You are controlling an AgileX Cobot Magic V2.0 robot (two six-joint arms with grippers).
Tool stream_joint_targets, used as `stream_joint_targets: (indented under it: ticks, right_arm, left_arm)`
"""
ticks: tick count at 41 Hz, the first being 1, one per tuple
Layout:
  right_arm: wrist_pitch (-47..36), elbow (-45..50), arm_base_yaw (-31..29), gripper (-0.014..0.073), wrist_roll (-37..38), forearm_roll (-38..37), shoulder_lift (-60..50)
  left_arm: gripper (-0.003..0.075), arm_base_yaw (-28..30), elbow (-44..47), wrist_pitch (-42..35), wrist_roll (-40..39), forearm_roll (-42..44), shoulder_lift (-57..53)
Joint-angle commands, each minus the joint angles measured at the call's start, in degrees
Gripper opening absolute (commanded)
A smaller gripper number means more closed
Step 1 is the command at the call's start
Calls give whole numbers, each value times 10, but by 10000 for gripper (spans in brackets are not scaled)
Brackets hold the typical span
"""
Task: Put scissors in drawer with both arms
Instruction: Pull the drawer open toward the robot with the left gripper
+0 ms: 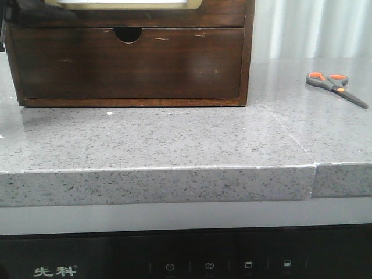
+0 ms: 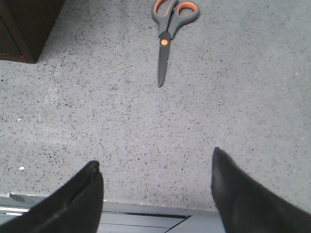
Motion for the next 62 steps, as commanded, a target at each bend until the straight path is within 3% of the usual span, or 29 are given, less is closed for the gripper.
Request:
stream_joint_targets:
  ticks: [1,18,38,50,56,62]
  right_arm:
    - [-30,-19,-4,500,-4,-8,1]
    - [-11,-19,-4,500,-4,-10,1]
    - [-11,-19,-4,500,-4,-10,1]
    - [-11,-19,-4,500,-4,-10,1]
    - [-12,-19,-4,500,-4,-10,1]
    - [-12,-19,-4,500,-4,-10,1]
  left_arm:
    - [167,1,-18,25,2,-50,-18]
    - [153,1,35,82,7,-50,-46]
    - [152,1,256,134,46,-50,-250]
    - [158,1,306,125,46,-47,-336]
    - [226,1,306,116,46,-47,-337]
    - [382,1,306,115,46,-47,-338]
